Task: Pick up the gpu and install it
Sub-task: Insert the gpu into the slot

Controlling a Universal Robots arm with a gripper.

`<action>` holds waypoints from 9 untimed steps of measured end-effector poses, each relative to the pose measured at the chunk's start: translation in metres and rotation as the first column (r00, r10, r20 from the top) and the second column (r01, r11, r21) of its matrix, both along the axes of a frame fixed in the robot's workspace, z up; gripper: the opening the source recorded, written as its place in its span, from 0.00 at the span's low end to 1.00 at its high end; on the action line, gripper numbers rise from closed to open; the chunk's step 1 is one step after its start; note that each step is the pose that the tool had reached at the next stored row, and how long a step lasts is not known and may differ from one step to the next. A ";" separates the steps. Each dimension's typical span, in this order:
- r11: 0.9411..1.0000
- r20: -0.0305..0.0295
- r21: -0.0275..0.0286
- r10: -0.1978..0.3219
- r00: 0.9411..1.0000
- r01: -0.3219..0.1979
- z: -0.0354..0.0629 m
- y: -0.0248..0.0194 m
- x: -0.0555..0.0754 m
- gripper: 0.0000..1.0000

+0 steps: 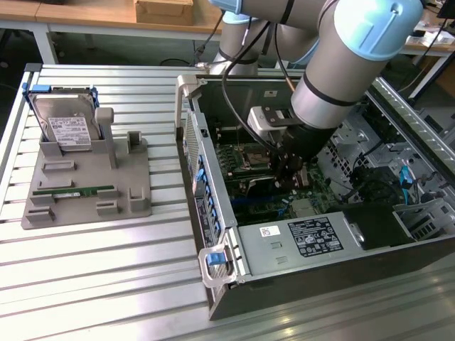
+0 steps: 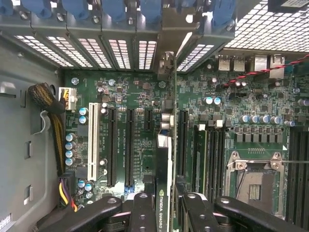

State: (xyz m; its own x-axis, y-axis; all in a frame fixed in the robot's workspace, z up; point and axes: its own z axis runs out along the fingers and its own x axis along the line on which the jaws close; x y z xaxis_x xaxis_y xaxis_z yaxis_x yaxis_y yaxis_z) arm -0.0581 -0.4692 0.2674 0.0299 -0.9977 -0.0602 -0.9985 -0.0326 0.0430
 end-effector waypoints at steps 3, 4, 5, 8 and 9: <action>1.000 0.000 0.000 0.000 1.000 0.000 -0.0002 0.0007 0.000 0.27; 1.000 0.000 0.000 0.000 1.000 0.000 -0.0003 0.0007 0.000 0.27; 1.000 0.000 0.000 0.000 1.000 0.000 -0.0002 0.0007 0.000 0.27; 1.000 0.000 -0.007 0.000 1.000 0.000 -0.0003 0.0008 0.000 0.27; 1.000 0.000 -0.013 0.000 1.000 0.000 -0.0003 0.0007 0.000 0.27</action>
State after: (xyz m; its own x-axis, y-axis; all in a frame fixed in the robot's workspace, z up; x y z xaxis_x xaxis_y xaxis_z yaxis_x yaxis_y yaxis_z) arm -0.0581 -0.4685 0.2671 0.0300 -0.9984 -0.0470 -0.9985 -0.0320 0.0435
